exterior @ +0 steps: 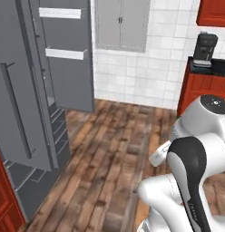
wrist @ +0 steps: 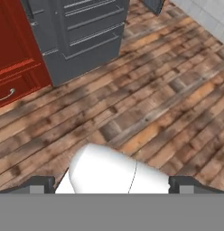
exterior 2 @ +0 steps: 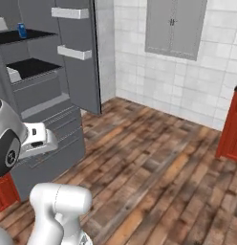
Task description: Open the fridge, grab two sodas, and place both sodas inside the bowl with ice on the dining counter.
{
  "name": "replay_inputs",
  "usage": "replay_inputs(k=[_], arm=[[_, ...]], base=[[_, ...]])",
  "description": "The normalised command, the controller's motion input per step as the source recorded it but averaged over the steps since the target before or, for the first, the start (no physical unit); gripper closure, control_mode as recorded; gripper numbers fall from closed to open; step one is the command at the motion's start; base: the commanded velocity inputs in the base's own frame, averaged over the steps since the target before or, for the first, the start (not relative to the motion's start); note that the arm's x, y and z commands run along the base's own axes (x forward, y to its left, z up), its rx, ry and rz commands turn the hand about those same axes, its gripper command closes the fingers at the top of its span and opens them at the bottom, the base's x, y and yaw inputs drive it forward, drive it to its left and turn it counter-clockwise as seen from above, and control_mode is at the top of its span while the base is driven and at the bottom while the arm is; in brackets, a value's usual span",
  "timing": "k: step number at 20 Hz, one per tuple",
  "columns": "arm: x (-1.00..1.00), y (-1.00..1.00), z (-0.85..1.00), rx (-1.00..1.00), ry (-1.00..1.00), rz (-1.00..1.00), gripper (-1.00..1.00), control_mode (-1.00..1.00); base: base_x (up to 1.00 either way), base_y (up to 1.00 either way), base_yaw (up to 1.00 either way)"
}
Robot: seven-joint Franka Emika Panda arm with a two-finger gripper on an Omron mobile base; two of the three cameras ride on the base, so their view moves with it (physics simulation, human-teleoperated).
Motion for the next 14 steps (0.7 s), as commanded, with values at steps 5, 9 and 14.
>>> replay_inputs(k=[5,9,14], arm=[[0.00,0.00,0.00,0.00,0.00,0.00,-1.00,1.00],[0.00,0.00,0.00,0.00,0.00,0.00,-1.00,1.00],[0.00,0.00,0.00,0.00,0.00,0.00,-1.00,1.00]], base=[[0.86,0.00,0.43],[0.85,0.00,0.42],[0.83,0.00,0.41]])
